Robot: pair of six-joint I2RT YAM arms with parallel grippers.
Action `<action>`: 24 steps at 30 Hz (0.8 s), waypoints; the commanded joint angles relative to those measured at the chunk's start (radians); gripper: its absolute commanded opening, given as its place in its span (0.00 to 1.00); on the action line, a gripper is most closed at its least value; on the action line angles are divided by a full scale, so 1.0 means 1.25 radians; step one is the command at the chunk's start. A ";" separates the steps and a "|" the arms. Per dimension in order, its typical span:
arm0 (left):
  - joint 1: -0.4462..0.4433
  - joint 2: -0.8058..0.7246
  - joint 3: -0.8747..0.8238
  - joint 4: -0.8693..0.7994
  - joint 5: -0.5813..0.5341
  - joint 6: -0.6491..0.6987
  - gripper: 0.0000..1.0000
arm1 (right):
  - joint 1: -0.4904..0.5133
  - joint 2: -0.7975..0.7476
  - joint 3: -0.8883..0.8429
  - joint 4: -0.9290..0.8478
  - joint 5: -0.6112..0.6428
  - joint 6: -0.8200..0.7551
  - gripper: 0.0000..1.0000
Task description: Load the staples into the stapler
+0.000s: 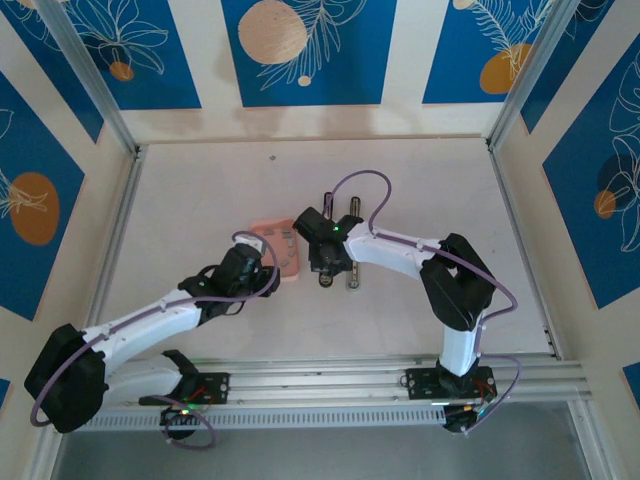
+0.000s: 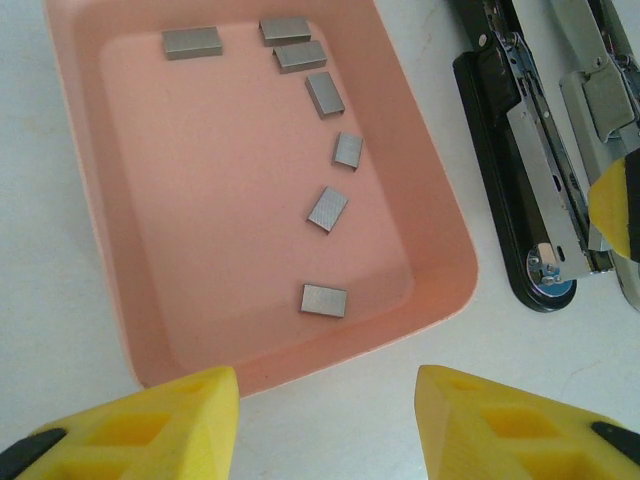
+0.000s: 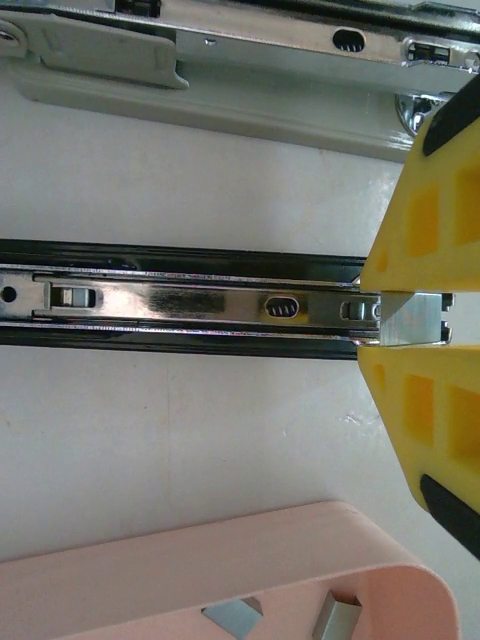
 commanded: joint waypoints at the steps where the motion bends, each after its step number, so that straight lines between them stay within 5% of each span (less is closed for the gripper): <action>1: 0.011 0.011 0.004 0.012 -0.001 0.001 0.50 | -0.002 0.009 -0.008 0.005 -0.011 0.005 0.17; 24: 0.011 0.017 0.015 0.005 0.004 0.010 0.50 | 0.024 -0.007 -0.039 -0.004 0.014 0.016 0.16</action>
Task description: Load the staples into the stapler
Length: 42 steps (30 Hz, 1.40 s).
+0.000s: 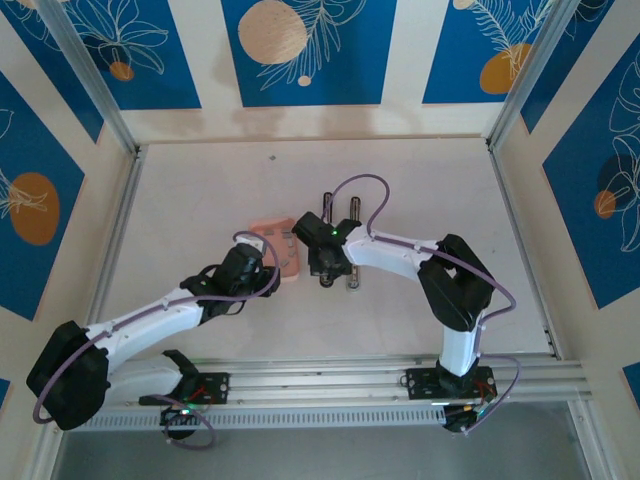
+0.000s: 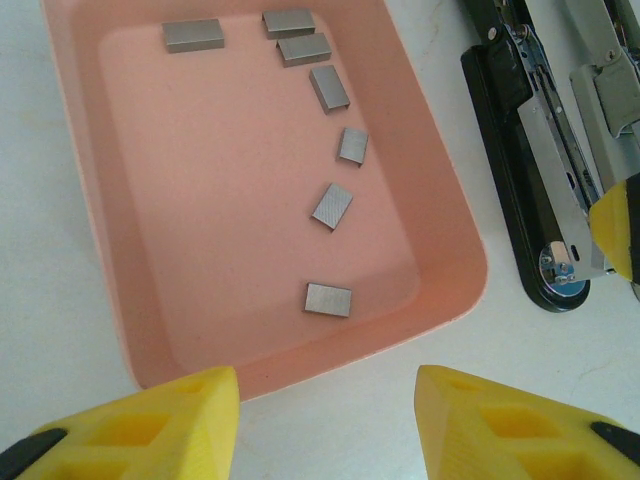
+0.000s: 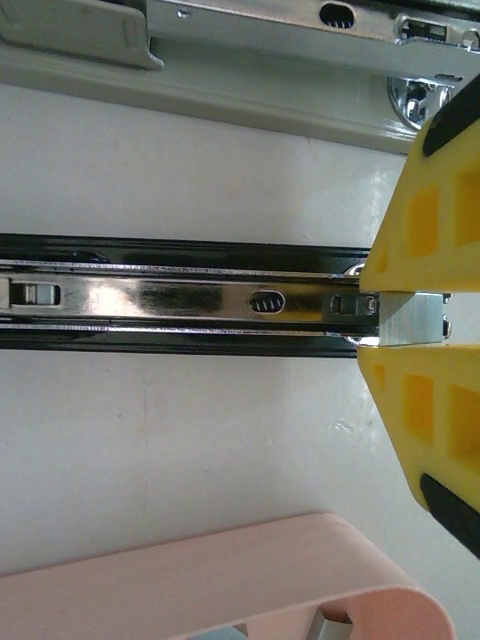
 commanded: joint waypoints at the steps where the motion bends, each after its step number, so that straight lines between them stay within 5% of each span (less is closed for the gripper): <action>1: 0.010 0.005 0.016 0.001 0.004 0.009 0.50 | 0.011 -0.017 -0.019 -0.013 0.019 -0.001 0.16; 42: 0.010 0.009 0.017 0.001 0.008 0.005 0.50 | -0.006 -0.019 -0.033 0.012 0.006 -0.020 0.17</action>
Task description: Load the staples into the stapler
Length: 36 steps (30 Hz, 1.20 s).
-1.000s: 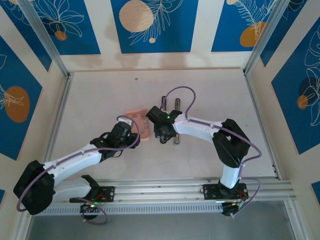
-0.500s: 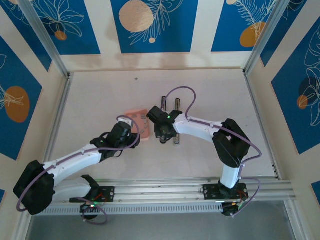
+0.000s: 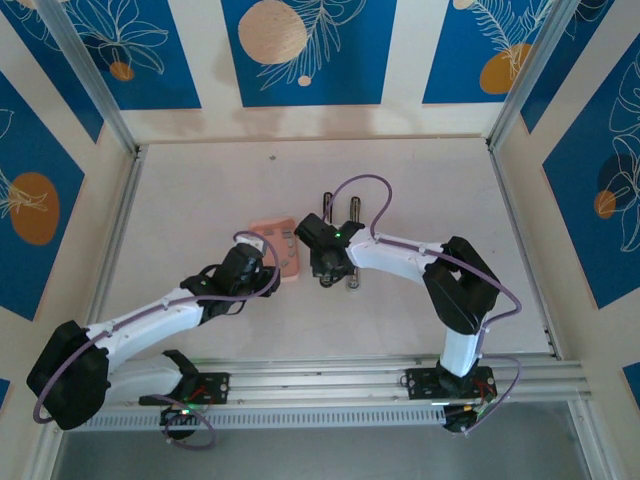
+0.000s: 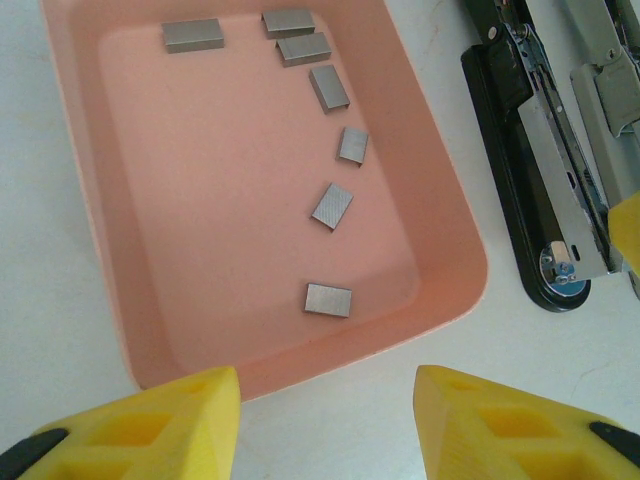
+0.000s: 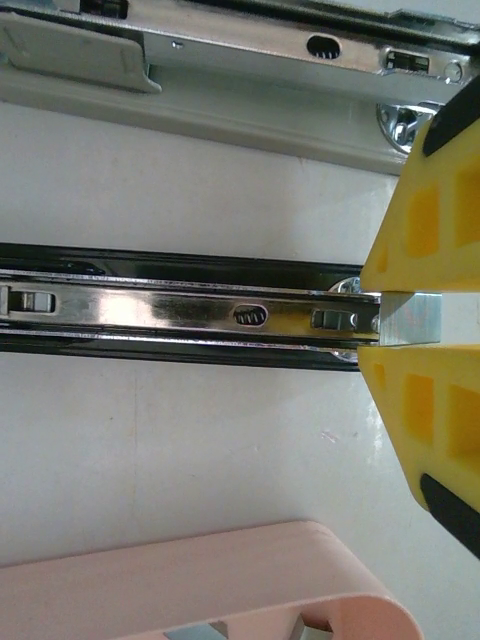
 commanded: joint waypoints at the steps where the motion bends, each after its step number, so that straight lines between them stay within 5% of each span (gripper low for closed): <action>1: 0.009 0.007 0.016 0.001 0.006 0.004 0.50 | -0.004 0.005 -0.005 -0.001 -0.002 0.001 0.17; 36: 0.010 0.011 0.019 0.005 0.007 0.004 0.50 | -0.009 0.017 0.000 0.013 -0.026 -0.008 0.17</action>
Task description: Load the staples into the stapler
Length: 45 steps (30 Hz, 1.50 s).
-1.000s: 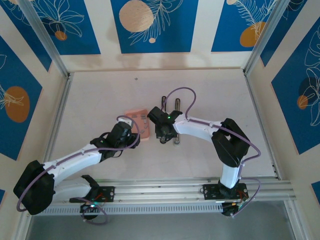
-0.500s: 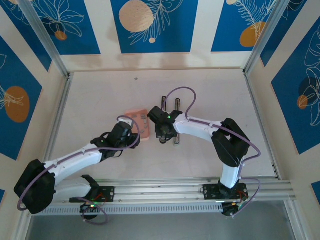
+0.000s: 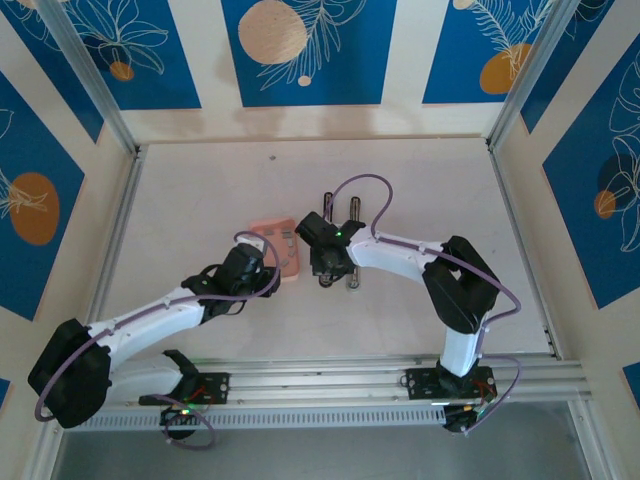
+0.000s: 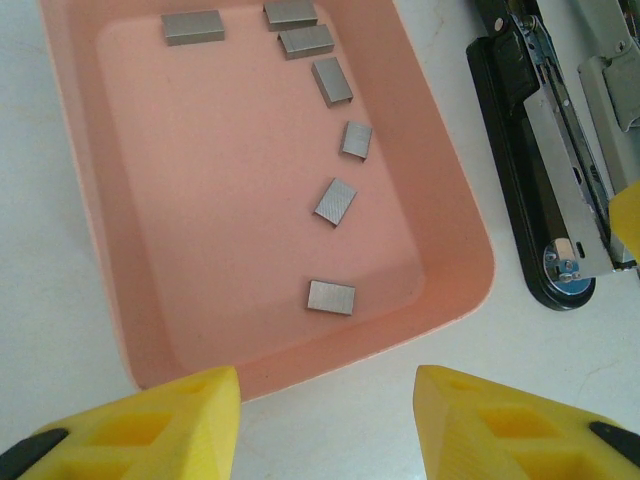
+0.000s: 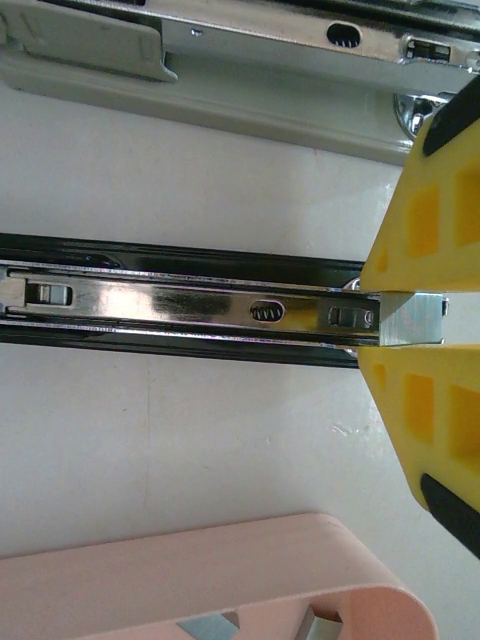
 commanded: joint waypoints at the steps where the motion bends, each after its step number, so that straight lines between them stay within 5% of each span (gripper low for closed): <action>1: 0.010 0.003 0.020 0.005 0.007 0.003 0.50 | -0.001 0.010 0.001 -0.003 -0.012 0.002 0.17; 25: 0.009 -0.024 0.000 0.014 -0.009 0.004 0.49 | 0.068 -0.080 -0.098 0.122 0.182 -0.005 0.17; 45: 0.010 -0.019 0.001 0.015 -0.006 0.000 0.49 | 0.089 -0.130 -0.176 0.232 0.200 -0.038 0.17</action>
